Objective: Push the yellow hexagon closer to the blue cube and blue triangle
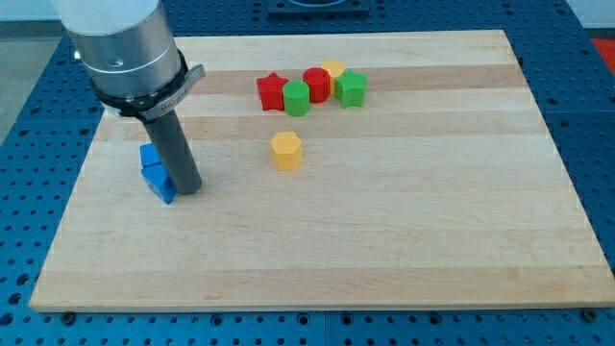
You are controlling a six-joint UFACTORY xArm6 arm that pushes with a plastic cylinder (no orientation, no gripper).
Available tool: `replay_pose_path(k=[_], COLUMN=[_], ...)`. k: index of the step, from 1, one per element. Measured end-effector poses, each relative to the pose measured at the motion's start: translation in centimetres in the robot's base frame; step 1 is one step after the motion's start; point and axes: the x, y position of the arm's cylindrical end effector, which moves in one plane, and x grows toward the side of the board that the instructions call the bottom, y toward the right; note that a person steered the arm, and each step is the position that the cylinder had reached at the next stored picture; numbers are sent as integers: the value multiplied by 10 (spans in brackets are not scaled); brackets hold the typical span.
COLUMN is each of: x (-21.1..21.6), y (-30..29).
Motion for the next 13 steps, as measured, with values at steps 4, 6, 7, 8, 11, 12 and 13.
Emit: replay_pose_path(k=[4, 6, 7, 8, 11, 12, 13], x=[-3, -58, -55, -55, -35, -34, -34], y=[158, 161, 114, 99, 134, 107, 72])
